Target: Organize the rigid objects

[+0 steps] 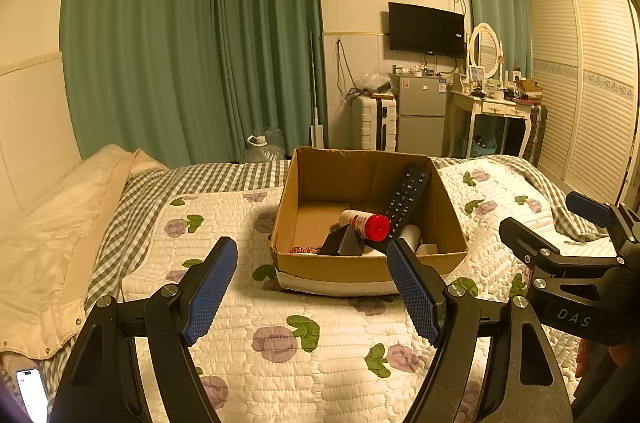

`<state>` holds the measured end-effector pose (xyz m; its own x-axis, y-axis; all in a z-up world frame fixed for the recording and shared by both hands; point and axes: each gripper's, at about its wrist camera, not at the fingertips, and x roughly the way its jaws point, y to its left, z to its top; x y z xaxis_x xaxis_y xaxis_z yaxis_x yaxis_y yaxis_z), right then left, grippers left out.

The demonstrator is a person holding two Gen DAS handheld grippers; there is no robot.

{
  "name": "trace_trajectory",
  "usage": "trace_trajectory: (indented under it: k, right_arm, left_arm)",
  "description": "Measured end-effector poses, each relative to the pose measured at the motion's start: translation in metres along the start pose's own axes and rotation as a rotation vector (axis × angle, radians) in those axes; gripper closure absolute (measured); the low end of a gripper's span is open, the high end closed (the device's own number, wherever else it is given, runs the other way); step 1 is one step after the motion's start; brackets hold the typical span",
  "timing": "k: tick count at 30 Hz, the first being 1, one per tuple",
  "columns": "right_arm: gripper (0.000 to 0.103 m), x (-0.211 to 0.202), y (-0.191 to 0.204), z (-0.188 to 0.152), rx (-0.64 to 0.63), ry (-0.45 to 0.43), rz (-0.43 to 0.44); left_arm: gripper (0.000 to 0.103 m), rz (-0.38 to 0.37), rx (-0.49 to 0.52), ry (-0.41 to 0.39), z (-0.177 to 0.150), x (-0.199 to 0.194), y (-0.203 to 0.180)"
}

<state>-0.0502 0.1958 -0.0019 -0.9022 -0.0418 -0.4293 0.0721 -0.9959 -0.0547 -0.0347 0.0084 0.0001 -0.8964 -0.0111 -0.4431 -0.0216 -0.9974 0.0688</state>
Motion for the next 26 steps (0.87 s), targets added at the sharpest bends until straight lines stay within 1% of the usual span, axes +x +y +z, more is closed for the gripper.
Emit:
trace_trajectory:
  k: [26]
  right_arm:
    - [0.000, 0.0027, 0.0001, -0.0010, 0.005, 0.016, -0.005]
  left_arm:
    - [0.023, 0.005, 0.010, 0.011, -0.0030, 0.0009, 0.0002]
